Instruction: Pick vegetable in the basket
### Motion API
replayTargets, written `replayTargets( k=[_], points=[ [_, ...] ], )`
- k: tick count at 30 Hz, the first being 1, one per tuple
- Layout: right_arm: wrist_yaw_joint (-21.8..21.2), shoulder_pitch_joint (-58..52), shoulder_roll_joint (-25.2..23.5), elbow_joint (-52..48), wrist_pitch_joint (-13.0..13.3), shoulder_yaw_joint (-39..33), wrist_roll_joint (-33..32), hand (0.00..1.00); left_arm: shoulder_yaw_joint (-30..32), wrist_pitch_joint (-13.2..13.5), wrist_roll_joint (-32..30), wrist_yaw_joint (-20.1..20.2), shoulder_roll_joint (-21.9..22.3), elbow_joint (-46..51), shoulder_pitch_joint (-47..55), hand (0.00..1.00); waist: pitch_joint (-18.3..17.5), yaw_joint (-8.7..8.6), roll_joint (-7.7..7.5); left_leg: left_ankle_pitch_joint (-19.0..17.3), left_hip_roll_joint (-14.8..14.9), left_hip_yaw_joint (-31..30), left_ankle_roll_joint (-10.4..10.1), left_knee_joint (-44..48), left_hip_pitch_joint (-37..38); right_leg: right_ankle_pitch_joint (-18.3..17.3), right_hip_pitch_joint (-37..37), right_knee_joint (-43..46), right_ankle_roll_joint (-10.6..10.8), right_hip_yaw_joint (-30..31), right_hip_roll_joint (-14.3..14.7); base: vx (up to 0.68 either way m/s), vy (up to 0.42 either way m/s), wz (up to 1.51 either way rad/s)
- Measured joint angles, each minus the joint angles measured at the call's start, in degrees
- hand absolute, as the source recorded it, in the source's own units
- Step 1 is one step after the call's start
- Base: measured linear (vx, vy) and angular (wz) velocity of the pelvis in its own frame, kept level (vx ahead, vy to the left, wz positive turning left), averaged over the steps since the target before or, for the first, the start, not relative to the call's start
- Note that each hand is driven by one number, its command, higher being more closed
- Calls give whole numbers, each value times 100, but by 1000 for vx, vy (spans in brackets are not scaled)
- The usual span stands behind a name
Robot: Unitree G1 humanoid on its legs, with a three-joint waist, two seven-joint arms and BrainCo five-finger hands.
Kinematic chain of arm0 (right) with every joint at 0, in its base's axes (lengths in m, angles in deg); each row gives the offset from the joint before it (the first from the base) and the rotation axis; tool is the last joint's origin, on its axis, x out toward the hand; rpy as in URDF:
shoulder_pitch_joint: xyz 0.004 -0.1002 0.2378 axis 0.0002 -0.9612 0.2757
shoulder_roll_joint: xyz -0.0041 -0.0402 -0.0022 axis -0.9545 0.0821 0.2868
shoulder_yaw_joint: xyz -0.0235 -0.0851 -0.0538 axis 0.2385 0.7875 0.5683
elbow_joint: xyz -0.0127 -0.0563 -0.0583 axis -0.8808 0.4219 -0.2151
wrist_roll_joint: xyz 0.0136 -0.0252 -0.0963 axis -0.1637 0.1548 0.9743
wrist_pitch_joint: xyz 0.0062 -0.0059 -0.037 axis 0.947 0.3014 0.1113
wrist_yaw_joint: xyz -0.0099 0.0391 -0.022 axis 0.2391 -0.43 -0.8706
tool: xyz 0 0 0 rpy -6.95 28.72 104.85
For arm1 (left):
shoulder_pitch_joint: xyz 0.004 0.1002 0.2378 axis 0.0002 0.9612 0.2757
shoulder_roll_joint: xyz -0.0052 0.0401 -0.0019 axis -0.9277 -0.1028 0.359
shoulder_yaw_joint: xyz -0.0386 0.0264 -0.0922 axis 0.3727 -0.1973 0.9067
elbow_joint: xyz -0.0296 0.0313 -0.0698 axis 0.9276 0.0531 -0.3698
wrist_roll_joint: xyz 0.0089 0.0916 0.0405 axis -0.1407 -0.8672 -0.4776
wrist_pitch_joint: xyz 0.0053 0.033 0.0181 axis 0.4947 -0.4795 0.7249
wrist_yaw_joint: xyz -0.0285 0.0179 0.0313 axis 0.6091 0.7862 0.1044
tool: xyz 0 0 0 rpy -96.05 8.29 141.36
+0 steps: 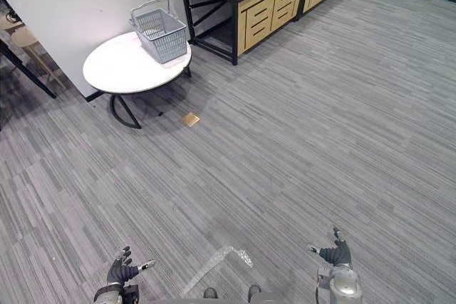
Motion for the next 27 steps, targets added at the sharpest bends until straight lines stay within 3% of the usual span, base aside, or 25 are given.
replayTargets(
  k=[4,7,9,10,11,13,14,16,17,18,19,20,21,22,23,24,25,26,27],
  points=[
    [10,55,-9,-315,13,0,0,0,125,1,75,-14,116,418,70,0,15,194,8,-501,59,166,43,697,-384,-61,-99,21,43,142,19,64,44,-18],
    [46,161,-6,-377,24,36,2,0,205,7,229,-44,164,713,73,0,32,292,38,-1049,75,328,156,1335,-778,-506,-464,652,213,184,-40,78,98,-11],
    [119,86,-21,-383,-19,91,8,0,185,12,283,-113,190,799,89,0,77,297,33,-1419,-28,269,300,1630,-764,-929,-992,2076,379,167,-171,199,143,15],
    [122,-11,-68,-524,-65,167,8,0,148,10,283,-121,156,826,98,0,104,251,47,-1489,-76,142,380,1697,-601,-899,-1511,3311,413,167,-181,268,146,23],
    [121,-91,-119,-672,-79,214,14,0,128,10,281,-124,108,867,53,0,183,222,1,-1533,-105,118,408,1710,-481,-895,-1727,3923,448,195,-172,378,128,36],
    [115,-235,-204,-955,-101,318,53,0,90,-9,272,-131,14,847,50,0,270,184,32,-1679,-112,-23,446,1649,-114,-1212,-2110,4495,313,216,-33,415,83,31],
    [113,-245,-210,-1132,-100,350,56,0,78,-11,264,-136,-11,848,-2,0,299,141,19,-1702,-112,-146,452,1449,186,-1293,-2370,4436,210,51,22,511,67,37],
    [111,-240,-177,-1384,-82,351,55,0,-35,-10,263,-137,-36,843,-236,0,408,82,151,-1711,51,-398,418,1037,692,-1236,-2916,3902,103,-184,257,613,24,56],
    [108,-233,-161,-1421,-81,361,55,0,-70,-5,263,-136,-30,842,-317,0,443,32,205,-1718,126,-483,379,975,807,-1140,-3068,3632,62,-257,324,588,-16,84],
    [101,-236,-140,-1464,-76,428,54,0,-131,5,262,-125,-32,784,-530,0,529,-76,194,-1695,181,-628,211,974,1014,-488,-3343,2576,8,-340,394,644,-39,79],
    [95,-245,-123,-1455,-78,478,54,0,-130,9,262,-125,-23,750,-578,0,541,-93,160,-1708,183,-690,150,975,1134,-135,-3378,2054,-41,-324,399,834,-66,81],
    [89,-285,-115,-1456,-83,556,55,0,-129,13,259,-121,-37,714,-609,0,540,-137,99,-1802,175,-802,-61,1003,1374,647,-3362,1188,-176,-244,453,760,-89,49],
    [86,-311,-116,-1458,-83,578,56,0,-130,14,255,-119,-39,685,-555,0,535,-168,89,-1848,191,-873,-143,1043,1516,1299,-3349,1045,-287,-165,445,784,-112,45],
    [88,-168,-55,-1419,-121,554,55,0,-170,-7,244,-105,87,507,-724,0,620,-177,378,-1685,493,-953,-464,1277,1580,1466,-3388,1640,-685,-389,564,618,-93,44],
    [85,-123,-85,-1443,-121,549,56,0,-211,-9,208,-93,90,512,-792,0,631,-221,372,-1427,487,-951,-801,1448,1465,1197,-3425,1862,-701,-417,473,732,-128,60],
    [62,-131,-97,-1500,-127,560,56,0,-239,-6,190,-72,201,594,-849,0,638,-231,363,-586,331,-895,-671,1884,1331,833,-3342,2271,-772,-523,294,878,-221,93],
    [25,-247,-94,-1642,-124,630,57,0,-219,-3,155,-44,371,629,-782,0,671,-314,344,669,304,-664,-580,2693,1113,413,-2763,2289,-734,-727,138,736,-205,84],
    [-18,-322,-91,-1733,-120,703,57,0,-187,1,153,-8,452,687,-663,0,714,-294,293,1336,376,-558,-666,3162,1020,272,-2348,2111,-727,-699,120,889,-231,66],
    [-31,-423,-170,-1954,-98,778,56,0,-192,52,146,23,510,925,-409,0,688,-237,408,1391,698,-355,-680,4599,527,77,-1583,1626,-717,-649,257,548,-118,15]
  ],
)
